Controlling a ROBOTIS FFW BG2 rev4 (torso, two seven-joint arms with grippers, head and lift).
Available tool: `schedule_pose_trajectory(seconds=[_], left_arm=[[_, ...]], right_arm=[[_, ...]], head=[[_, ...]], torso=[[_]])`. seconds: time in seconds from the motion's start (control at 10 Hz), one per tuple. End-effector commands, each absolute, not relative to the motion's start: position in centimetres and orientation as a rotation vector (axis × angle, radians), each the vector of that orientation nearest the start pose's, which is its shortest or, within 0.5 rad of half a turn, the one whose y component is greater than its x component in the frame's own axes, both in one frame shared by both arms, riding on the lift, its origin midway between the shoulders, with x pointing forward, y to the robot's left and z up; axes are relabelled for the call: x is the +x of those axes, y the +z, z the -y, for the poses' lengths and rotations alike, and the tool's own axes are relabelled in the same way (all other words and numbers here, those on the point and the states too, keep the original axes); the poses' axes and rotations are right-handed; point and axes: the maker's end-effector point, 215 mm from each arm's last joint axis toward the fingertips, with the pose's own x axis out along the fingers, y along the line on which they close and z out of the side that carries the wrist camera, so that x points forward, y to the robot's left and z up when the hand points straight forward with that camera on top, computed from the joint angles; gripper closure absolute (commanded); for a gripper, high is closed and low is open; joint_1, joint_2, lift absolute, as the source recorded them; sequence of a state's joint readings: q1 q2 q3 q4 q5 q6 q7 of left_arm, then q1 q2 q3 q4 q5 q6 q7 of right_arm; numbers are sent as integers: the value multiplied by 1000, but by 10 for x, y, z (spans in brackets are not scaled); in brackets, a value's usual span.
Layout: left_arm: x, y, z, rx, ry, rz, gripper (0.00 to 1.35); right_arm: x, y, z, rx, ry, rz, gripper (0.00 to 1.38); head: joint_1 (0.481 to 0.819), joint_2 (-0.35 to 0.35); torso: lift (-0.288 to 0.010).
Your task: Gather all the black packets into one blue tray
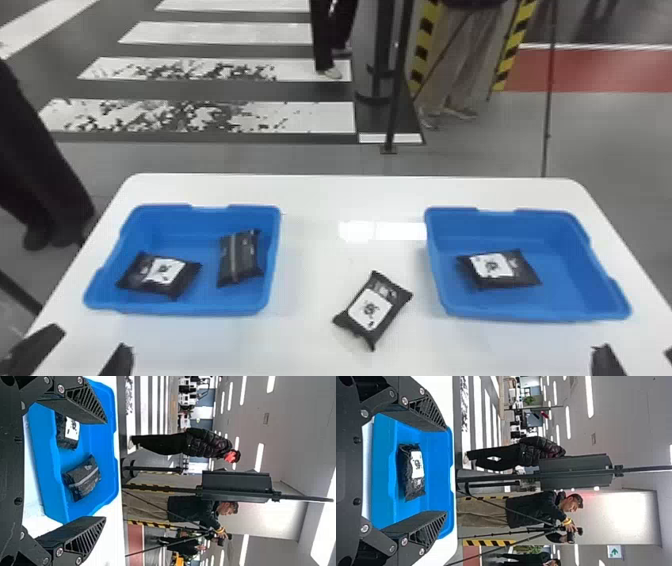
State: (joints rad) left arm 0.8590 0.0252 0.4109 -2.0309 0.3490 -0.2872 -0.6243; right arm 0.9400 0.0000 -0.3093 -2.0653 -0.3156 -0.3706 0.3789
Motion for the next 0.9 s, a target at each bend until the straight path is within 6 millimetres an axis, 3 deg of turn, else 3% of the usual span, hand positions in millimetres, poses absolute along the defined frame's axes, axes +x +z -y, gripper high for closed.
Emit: schedule_pose_trajectory(seconds=[0.0,0.5,0.8], left_arm=[[294,-354,-327,-26,-248,-37,176],[294,-354,-326,-30,-248,-36,176],[301,-356,-311,-41,-284,-37,174]], right_arm=[[283,-353,327,53,65,-21,303],[283,-354,327,54,64,-24,303],[283,-355,327,54,63,-24,303]], head=[[695,1],[695,1],[695,-12]], torso=[[-110],[-110],[-110]])
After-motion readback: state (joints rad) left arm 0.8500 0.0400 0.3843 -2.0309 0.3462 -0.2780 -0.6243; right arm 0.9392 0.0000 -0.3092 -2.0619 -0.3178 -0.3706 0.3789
